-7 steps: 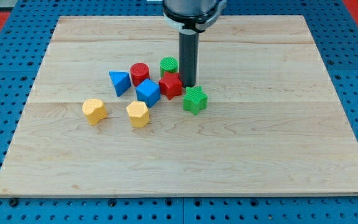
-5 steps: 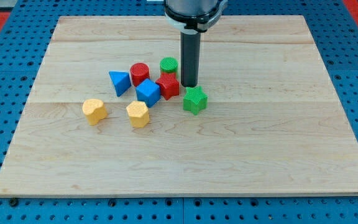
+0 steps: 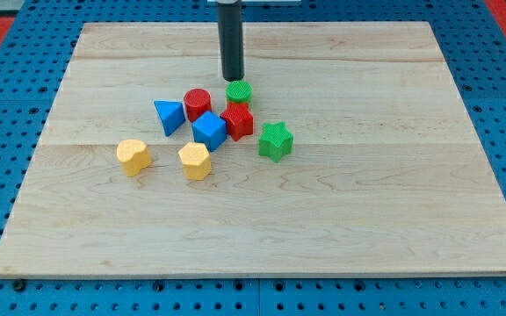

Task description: Slide the green circle along with green star and yellow hexagon towards the yellow heart

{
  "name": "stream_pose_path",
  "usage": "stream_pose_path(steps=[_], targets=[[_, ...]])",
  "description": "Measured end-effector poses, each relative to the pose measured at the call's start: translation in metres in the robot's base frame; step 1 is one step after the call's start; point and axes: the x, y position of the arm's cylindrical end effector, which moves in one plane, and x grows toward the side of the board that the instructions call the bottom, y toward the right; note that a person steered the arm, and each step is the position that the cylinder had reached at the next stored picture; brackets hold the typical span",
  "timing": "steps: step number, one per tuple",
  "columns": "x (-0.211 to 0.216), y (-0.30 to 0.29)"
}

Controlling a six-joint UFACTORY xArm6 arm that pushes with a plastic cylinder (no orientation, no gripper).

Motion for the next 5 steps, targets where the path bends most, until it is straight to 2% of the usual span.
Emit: stream_pose_path(steps=[1, 2, 3, 5], targets=[[0.011, 0.02], [-0.016, -0.008], [0.011, -0.036], [0.045, 0.063]])
